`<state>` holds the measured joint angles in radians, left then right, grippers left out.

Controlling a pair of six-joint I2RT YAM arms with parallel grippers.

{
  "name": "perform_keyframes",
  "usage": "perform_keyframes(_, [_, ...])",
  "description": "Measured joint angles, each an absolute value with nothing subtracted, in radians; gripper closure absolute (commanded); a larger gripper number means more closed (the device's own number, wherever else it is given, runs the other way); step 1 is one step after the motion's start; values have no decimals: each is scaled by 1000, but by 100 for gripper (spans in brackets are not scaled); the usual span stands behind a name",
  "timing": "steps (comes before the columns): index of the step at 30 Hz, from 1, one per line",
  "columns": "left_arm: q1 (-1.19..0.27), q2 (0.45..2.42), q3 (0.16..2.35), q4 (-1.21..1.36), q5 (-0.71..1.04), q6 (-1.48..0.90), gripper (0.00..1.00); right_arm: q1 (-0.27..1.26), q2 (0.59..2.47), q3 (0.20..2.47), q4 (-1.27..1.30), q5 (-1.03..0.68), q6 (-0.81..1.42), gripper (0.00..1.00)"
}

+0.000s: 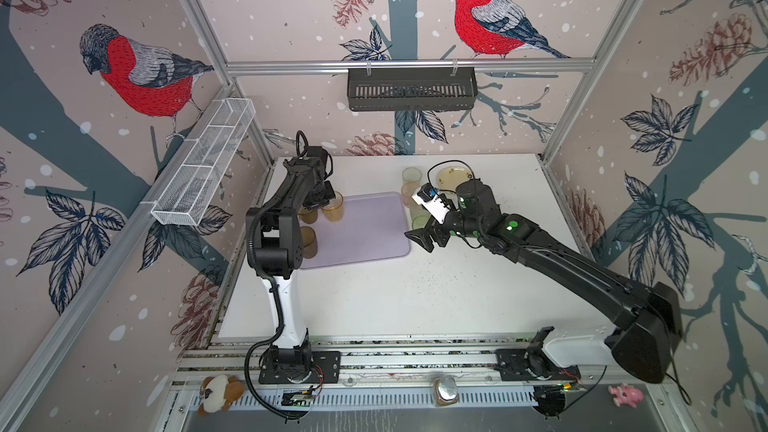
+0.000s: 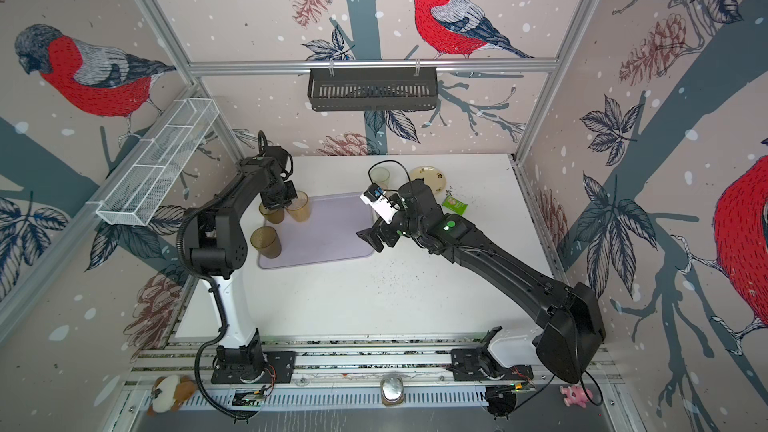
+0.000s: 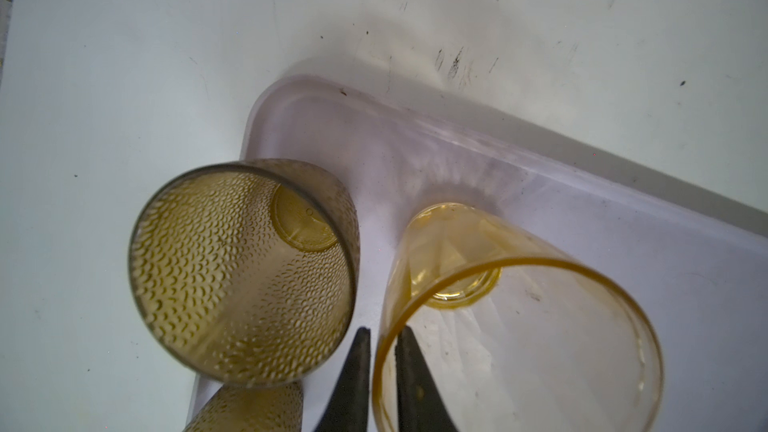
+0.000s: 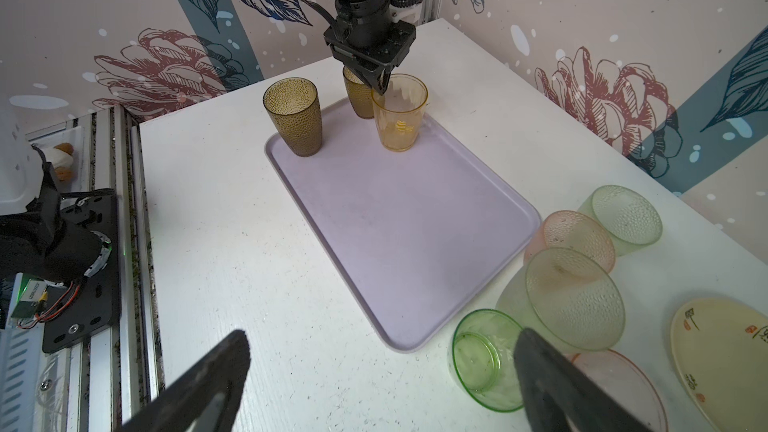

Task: Place the glasses into the tray
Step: 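Open the left gripper and release the yellow cup on the tray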

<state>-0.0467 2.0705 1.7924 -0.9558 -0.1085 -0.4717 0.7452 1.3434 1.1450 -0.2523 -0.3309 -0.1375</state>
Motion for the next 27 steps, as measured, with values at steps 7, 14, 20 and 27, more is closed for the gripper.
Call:
perform_keyframes(7, [-47, 2070, 1809, -960, -108, -472, 74, 745, 1342, 1144, -250, -322, -138, 0])
perform_keyframes(14, [-47, 2061, 1818, -963, -107, -472, 73, 745, 1335, 1143, -245, -315, -138, 1])
perform_keyframes(20, [-47, 2036, 1824, -981, -107, -474, 70, 745, 1331, 1139, -233, -313, -138, 0])
perform_keyframes(27, [-47, 1993, 1835, -1004, -105, -474, 67, 745, 1329, 1139, -231, -305, -137, 0])
